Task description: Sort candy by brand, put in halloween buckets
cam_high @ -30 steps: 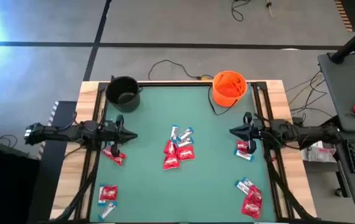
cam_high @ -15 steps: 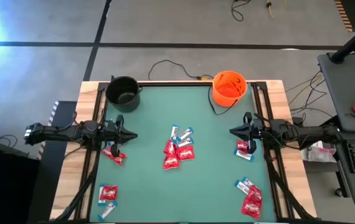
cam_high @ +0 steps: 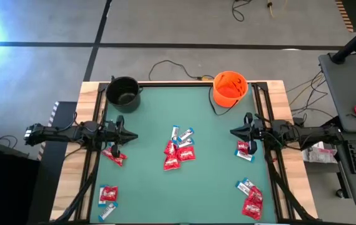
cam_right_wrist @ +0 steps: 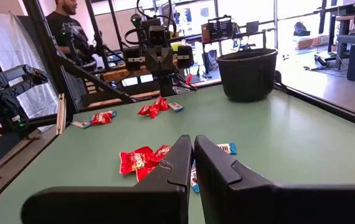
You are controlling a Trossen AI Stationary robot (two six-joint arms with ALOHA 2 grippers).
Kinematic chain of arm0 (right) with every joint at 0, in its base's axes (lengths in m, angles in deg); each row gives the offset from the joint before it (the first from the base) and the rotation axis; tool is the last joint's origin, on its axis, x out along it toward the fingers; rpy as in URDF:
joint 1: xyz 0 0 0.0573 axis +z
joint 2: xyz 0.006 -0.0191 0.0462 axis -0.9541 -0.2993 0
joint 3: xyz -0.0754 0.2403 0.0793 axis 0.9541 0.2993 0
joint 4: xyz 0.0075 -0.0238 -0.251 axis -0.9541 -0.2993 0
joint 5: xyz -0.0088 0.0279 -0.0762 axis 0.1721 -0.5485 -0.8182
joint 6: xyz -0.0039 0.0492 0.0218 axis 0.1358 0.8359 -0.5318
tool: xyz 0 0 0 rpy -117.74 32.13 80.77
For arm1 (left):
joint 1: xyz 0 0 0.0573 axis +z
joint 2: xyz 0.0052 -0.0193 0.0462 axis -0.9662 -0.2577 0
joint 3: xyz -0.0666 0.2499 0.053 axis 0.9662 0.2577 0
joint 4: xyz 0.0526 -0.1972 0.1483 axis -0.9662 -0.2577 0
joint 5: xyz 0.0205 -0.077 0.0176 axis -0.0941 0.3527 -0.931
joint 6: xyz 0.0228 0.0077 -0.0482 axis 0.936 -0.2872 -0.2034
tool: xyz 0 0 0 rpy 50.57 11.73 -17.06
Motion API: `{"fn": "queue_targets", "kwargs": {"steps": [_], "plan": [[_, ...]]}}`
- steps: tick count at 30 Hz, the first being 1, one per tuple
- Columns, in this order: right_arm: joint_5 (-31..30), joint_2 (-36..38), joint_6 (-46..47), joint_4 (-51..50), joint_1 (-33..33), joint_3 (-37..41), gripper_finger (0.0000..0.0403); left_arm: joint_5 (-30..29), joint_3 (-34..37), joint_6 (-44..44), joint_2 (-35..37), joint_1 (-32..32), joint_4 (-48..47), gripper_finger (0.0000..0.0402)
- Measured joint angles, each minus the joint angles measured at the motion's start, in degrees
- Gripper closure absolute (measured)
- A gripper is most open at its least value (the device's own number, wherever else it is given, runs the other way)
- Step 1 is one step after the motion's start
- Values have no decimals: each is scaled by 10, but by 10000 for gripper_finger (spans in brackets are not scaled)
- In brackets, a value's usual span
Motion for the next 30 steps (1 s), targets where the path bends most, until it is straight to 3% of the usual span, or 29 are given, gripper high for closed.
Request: {"fn": "queue_targets", "kwargs": {"steps": [13, 15, 18, 20, 22, 25, 27, 30], "plan": [[-1, 0, 10, 15, 0, 0, 390, 0, 0, 0, 0, 0, 0, 395], [-5, 0, 89, 47, 0, 0, 390, 0, 0, 0, 0, 0, 0, 395], [-86, -8, 329, 28, 0, 0, 390, 0, 0, 0, 0, 0, 0, 395], [-108, -26, 430, 12, -1, 0, 390, 0, 0, 0, 0, 0, 0, 395], [-79, -55, 462, 16, 1, 0, 390, 0, 0, 0, 0, 0, 0, 395], [27, -102, 510, 44, 3, -3, 390, 0, 0, 0, 0, 0, 1, 395], [33, -145, 550, 10, 6, -19, 390, 0, 0, 0, 0, 0, 2, 395], [-9, -211, 564, -76, 20, -66, 390, 0, 0, 0, 0, 0, 2, 395]]}}
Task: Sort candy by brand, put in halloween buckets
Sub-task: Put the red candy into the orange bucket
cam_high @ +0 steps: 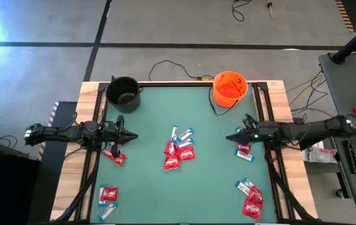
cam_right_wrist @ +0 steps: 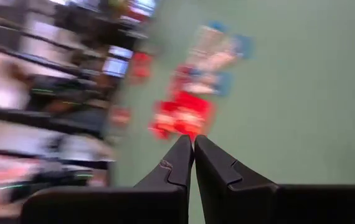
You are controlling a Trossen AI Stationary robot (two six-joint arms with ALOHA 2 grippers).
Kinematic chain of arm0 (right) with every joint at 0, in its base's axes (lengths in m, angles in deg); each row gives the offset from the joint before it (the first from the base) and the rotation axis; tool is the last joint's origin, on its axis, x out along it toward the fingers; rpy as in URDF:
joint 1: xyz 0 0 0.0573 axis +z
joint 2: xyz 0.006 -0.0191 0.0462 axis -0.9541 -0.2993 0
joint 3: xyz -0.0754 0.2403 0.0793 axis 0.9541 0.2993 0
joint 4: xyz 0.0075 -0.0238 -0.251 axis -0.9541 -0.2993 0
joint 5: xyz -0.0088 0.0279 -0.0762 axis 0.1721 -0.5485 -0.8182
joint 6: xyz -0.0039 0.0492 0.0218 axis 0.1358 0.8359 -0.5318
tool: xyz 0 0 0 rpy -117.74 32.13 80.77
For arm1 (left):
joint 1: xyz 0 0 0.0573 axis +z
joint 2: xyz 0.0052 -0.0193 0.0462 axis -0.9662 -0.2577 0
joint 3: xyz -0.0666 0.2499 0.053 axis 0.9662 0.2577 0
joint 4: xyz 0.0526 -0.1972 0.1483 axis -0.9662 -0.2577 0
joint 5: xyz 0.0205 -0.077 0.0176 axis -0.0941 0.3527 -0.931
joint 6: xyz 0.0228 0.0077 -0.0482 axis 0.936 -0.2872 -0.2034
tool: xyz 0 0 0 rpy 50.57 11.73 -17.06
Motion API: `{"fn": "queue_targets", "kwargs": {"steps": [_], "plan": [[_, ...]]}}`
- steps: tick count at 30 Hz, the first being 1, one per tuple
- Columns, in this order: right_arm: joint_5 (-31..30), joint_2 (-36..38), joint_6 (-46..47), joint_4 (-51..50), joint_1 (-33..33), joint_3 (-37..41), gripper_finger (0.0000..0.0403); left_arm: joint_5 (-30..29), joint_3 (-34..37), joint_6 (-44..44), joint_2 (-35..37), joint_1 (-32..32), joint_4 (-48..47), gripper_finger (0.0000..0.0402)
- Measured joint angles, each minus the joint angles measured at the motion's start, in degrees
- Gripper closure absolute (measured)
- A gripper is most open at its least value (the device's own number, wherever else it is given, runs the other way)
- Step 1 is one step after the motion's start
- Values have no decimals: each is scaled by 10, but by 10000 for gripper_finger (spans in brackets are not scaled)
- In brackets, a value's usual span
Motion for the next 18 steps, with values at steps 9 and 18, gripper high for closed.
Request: {"fn": "queue_targets", "kwargs": {"steps": [9, 18], "plan": [[-11, -246, 106, -376, 11, -246, 390, 0, 0, 0, 0, 0, 1, 395], [31, -420, 188, -476, 11, -358, 377, 0, 0, 0, 0, 0, 1, 395]]}}
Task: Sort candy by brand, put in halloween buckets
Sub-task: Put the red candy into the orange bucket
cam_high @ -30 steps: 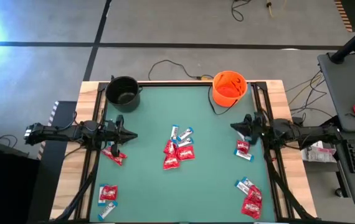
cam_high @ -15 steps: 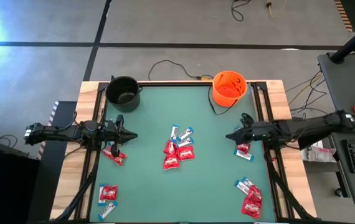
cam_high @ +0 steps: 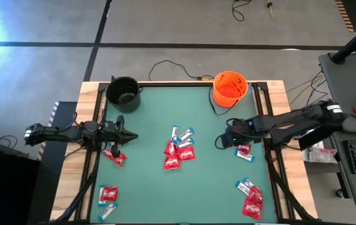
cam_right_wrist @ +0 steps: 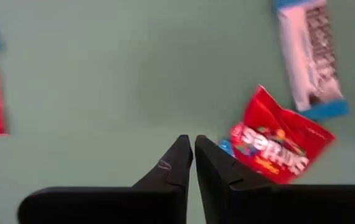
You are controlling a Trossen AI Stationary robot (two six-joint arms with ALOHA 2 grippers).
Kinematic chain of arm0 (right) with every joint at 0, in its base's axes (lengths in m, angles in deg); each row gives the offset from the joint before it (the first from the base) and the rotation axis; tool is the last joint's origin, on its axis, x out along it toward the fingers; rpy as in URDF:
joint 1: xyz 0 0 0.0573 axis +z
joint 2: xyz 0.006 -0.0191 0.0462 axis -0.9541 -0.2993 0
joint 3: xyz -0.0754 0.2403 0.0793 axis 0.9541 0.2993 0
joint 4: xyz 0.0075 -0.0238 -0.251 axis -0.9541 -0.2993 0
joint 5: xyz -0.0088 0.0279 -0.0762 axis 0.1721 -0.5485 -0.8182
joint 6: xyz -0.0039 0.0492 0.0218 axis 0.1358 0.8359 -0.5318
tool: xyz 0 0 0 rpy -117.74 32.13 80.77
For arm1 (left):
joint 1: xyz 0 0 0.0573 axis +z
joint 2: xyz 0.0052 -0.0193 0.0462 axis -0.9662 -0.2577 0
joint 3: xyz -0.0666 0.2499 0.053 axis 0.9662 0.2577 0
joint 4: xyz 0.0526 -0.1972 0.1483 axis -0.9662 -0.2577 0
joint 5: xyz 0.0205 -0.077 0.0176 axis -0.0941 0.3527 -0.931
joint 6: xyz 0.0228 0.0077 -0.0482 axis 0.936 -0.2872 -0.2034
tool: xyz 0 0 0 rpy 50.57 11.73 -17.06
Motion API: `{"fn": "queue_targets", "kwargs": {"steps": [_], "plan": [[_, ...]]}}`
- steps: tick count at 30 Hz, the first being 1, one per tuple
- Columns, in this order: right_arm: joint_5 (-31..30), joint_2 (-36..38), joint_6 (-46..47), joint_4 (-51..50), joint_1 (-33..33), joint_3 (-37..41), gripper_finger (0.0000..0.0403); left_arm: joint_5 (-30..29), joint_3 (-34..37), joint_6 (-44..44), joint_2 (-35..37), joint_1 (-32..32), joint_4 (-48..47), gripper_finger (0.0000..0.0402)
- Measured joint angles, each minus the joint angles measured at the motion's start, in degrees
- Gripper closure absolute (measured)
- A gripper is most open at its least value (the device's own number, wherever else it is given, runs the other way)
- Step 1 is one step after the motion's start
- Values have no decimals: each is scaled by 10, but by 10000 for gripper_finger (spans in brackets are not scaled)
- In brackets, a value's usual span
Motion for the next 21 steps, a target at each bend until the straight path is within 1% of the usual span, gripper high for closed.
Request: {"fn": "queue_targets", "kwargs": {"steps": [3, 5, 9, 12, 15, 18, 21], "plan": [[48, -33, 24, -28, -1, -16, 342, 0, 0, 0, 0, 0, 0, 395], [62, -47, 35, -47, -1, -16, 310, 0, 0, 0, 0, 0, 0, 395], [44, -65, 77, -78, -1, -14, 243, 0, 0, 0, 0, 0, 1, 395], [35, -72, 89, -79, -3, -11, 208, 0, 0, 0, 0, 0, 1, 395], [27, -79, 93, -76, -11, 3, 192, 0, 0, 0, 0, 0, 1, 395], [48, -86, 94, -67, -22, 29, 189, 0, 0, 0, 0, 0, 1, 395], [59, -88, 94, -28, -21, 52, 190, 0, 0, 0, 0, 0, 1, 395]]}}
